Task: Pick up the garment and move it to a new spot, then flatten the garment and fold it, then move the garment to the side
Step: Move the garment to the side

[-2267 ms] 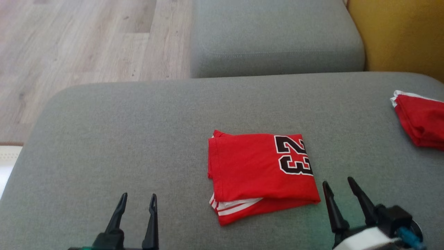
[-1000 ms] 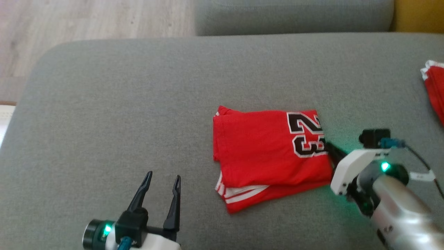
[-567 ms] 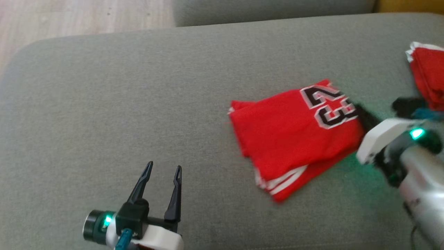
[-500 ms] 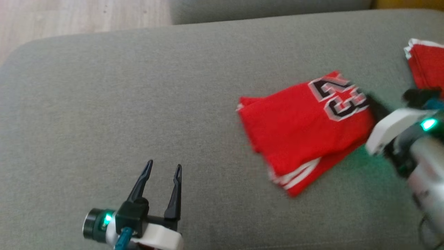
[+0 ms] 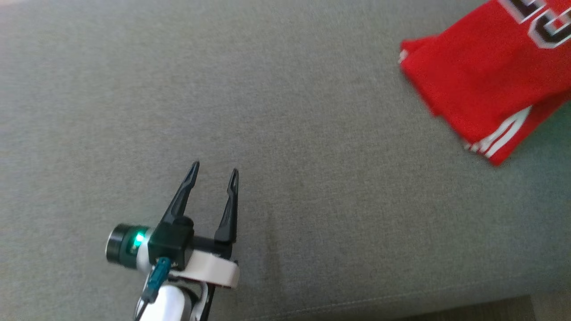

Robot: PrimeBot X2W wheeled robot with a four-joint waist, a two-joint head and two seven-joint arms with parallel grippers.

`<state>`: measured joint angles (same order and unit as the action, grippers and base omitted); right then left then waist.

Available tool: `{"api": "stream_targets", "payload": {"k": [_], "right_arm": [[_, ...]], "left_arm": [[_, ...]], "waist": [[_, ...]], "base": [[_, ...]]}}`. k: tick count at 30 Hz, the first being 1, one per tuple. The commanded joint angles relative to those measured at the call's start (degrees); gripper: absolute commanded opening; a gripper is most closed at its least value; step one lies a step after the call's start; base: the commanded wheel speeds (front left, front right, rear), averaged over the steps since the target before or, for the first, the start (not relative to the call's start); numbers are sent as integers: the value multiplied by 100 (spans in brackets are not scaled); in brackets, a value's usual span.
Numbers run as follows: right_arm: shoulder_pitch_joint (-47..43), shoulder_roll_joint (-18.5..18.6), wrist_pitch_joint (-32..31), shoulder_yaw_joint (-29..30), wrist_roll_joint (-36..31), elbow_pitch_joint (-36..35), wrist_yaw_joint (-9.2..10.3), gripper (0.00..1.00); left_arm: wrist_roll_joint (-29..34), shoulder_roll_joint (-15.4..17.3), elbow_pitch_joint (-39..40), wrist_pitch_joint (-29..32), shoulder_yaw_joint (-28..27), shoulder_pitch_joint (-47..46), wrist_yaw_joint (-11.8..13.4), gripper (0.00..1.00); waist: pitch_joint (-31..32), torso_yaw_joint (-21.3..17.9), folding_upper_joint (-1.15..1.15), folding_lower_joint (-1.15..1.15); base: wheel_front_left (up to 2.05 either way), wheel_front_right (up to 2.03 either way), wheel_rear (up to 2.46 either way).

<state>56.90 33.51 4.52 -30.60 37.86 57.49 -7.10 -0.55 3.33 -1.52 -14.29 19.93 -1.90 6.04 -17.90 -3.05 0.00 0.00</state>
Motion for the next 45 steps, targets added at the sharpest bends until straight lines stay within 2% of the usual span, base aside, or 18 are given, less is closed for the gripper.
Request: {"api": "stream_targets", "payload": {"k": [1,14,15,16,22,28,32,35,36,40,45], "right_arm": [[202,241,43,51,-86,-6,-39,0],[1082,669,333,659,-892,1451,-39,0],[1117,670,374,712,-988,1519,-39,10],[1143,674,427,783,-1083,1568,-39,100],[1018,428,660,1231,-1709,1642,-39,100],[480,-407,948,1659,-1896,1645,-39,100],[-157,-909,1038,1673,-2002,1376,-39,100],[-841,-1249,1044,1835,-2027,656,-39,100],[-1443,-1473,1045,1983,-2061,2,-39,100],[-2710,-1979,1046,2281,-2189,-1351,-39,100],[-4057,-2535,1047,2617,-2442,-3073,-39,100]], "left_arm": [[54,-43,185,-71,-113,-222,-14,100],[71,-11,204,-71,-7,-619,-49,100],[70,-8,204,-71,3,-637,-52,100],[68,-5,202,-71,13,-654,-55,100],[47,11,137,-71,11,-672,-11,100],[-285,-13,111,-71,-217,-408,142,100],[-569,-26,18,-71,-341,-131,42,100],[-658,-32,-28,-71,-449,69,-6,100],[-660,-34,-73,-71,-522,211,19,100],[-607,-37,-131,-71,-698,522,148,100],[-560,-41,-12,-71,-843,770,266,100]], "waist": [[-200,-128,0,0],[-611,-279,0,0],[-627,-279,0,0],[-643,-276,0,0],[-465,-239,0,0],[242,-100,0,0],[744,46,0,0],[1101,165,0,0],[1349,252,0,0],[1767,413,0,0],[2005,653,0,0]], "base": [[0,0,0],[0,0,0],[0,0,0],[0,0,0],[0,0,0],[0,0,0],[0,0,0],[0,0,0],[0,0,0],[0,0,0],[0,0,0]]}}
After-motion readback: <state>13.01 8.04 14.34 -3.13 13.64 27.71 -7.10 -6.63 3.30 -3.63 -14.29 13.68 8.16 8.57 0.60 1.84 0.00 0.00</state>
